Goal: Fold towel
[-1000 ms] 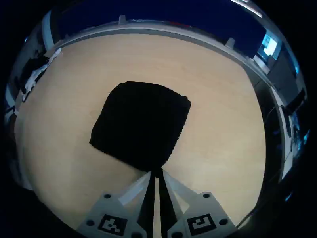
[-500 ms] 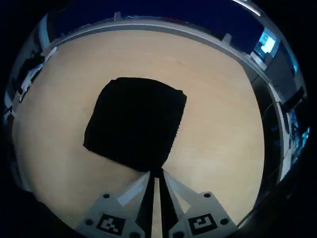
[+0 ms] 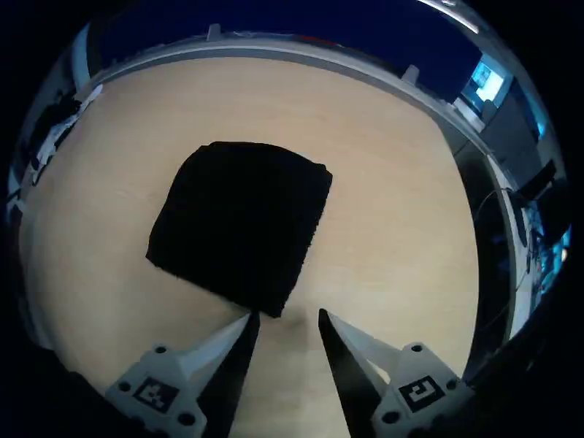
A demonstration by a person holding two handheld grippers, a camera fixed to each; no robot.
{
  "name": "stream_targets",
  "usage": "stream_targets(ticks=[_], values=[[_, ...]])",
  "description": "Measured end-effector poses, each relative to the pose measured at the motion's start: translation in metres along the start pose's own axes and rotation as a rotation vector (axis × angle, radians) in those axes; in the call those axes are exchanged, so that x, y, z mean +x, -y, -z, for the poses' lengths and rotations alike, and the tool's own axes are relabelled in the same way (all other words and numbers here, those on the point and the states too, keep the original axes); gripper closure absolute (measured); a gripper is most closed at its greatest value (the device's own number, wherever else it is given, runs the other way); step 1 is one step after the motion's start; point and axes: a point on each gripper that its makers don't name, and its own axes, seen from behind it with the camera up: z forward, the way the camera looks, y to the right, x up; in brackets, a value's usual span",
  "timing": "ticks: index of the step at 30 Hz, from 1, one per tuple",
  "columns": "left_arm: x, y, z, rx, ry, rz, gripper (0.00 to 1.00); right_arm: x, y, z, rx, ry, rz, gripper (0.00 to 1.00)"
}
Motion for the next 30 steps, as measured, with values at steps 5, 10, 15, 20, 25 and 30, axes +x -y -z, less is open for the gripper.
stream_targets(ticks=[5,10,15,20,25,30], values=[[-0.001,0.0,0.001,-0.001,-0.001,0.003,0.13,0.005,-0.002,0.006,-0.017,-0.022,0.014,0.0],[-0.001,0.0,0.001,-0.001,-0.002,0.005,0.14,0.016,0.005,0.011,-0.017,-0.06,0.012,0.0],[-0.001,0.001,0.002,0.0,-0.003,0.005,0.13,0.038,0.029,0.012,0.024,-0.128,-0.029,0.0],[-0.001,0.001,0.002,0.0,-0.003,0.006,0.14,0.046,0.062,0.001,0.071,-0.155,-0.085,0.0],[-0.001,0.002,0.003,0.002,-0.003,0.003,0.13,0.038,0.072,-0.014,0.067,-0.129,-0.1,0.0],[-0.002,0.005,0.002,0.005,0.0,0.01,0.13,0.032,0.075,-0.02,0.071,-0.116,-0.113,0.0]])
